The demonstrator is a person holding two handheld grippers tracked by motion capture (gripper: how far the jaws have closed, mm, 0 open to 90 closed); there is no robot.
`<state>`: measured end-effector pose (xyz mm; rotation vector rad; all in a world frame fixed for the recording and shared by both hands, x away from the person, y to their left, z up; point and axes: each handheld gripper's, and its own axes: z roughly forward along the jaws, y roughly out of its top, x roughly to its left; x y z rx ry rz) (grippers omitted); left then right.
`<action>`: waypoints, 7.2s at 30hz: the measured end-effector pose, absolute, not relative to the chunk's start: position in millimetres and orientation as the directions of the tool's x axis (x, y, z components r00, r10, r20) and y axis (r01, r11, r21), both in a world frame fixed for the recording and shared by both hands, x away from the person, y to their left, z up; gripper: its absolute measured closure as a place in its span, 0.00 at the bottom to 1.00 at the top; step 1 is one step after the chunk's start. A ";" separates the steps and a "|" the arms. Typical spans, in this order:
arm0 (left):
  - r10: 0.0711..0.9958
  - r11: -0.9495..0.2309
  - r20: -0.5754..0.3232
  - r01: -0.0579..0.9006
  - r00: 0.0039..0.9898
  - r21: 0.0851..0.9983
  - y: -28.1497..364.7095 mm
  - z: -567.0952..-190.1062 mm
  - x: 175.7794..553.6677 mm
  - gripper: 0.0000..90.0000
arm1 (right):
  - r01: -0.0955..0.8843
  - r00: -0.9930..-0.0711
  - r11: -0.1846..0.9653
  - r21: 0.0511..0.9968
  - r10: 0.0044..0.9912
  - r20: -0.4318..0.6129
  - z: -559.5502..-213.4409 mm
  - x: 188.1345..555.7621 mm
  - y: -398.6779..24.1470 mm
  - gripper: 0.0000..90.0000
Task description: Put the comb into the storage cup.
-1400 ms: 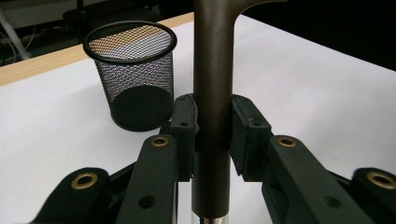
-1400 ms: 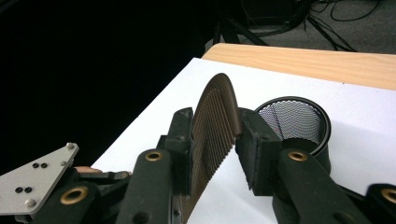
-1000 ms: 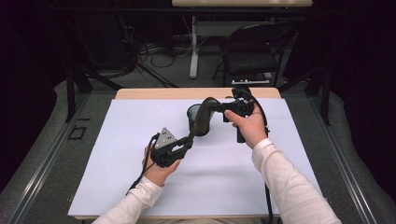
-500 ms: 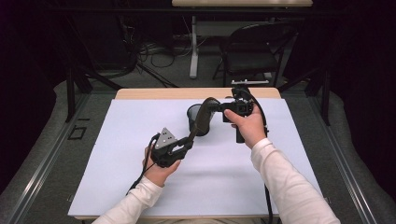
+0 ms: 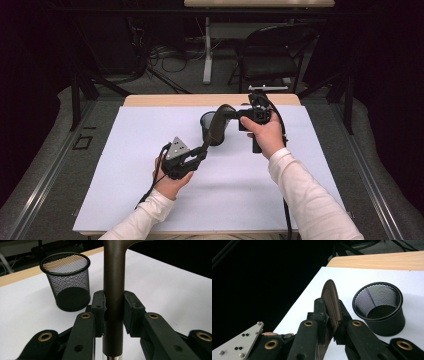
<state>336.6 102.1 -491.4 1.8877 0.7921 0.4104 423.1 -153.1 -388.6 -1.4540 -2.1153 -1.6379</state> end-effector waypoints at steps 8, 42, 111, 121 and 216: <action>0.682 -0.278 -0.066 0.342 0.728 0.898 102.0 -491.7 336.5 0.81 | 0.722 -0.538 -0.035 0.691 0.600 0.592 -388.7 423.6 -153.6 0.95; 0.679 -0.273 -0.077 0.348 0.730 0.897 101.6 -493.0 336.7 0.81 | 0.752 -0.517 -0.047 0.658 0.576 0.633 -390.2 425.8 -155.6 0.97; 0.714 -0.224 -0.119 0.387 0.690 0.894 104.0 -493.8 344.0 0.48 | 0.738 -0.520 -0.077 0.670 0.567 0.639 -389.3 425.7 -152.2 0.97; 0.720 -0.205 -0.124 0.381 0.683 0.902 106.3 -490.3 346.3 0.40 | 0.734 -0.515 -0.085 0.674 0.578 0.633 -389.3 427.3 -154.4 0.97; 0.668 -0.230 -0.170 0.418 0.725 0.879 141.5 -467.7 360.6 0.14 | 0.631 -0.540 0.018 0.775 0.727 0.423 -332.1 437.4 -154.6 0.97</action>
